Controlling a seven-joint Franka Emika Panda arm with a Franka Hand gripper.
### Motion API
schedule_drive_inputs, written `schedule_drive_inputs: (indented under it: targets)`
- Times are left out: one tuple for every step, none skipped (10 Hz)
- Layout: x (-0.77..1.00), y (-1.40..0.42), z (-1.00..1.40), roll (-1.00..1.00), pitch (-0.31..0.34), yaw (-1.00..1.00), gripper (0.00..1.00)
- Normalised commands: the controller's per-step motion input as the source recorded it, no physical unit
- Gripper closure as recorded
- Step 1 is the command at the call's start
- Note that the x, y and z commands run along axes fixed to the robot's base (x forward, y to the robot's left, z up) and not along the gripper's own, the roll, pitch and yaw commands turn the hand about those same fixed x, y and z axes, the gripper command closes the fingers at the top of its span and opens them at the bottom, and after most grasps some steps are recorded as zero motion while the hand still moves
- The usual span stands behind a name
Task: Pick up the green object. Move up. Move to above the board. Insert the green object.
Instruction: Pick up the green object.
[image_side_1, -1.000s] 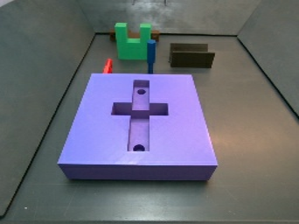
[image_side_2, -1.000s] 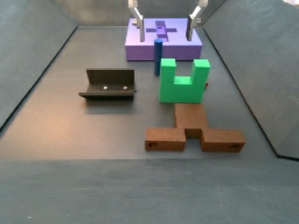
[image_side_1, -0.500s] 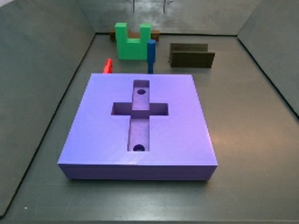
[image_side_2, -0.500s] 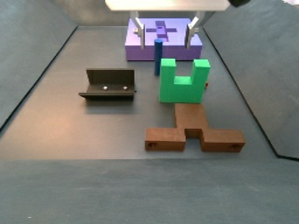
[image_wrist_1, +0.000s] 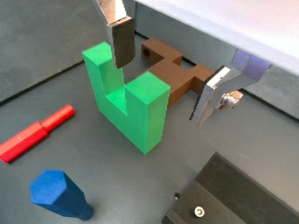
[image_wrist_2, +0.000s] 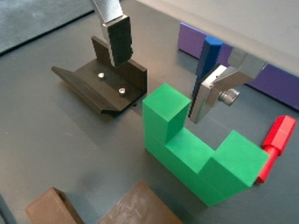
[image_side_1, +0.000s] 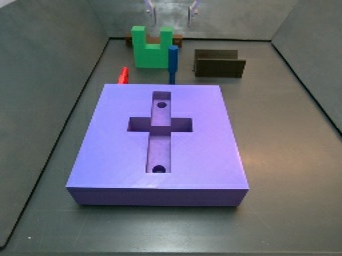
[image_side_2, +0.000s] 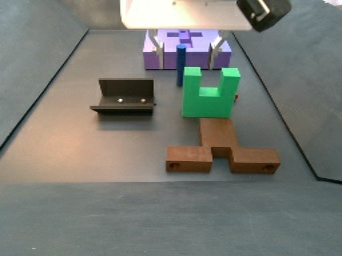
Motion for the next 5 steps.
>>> schedule_drive_inputs:
  targets:
    - [0.0,-0.07,-0.25,-0.04,-0.051,-0.01,0.0]
    - [-0.08,-0.1,-0.22,-0.01,-0.076,0.0,0.0]
    - [-0.06,-0.1,-0.22,-0.01,-0.074,0.0,0.0]
    - [0.07,-0.05,-0.26,0.02,0.0,0.0,0.0]
    - [0.06,0.0,-0.28,0.03,0.0,0.0,0.0]
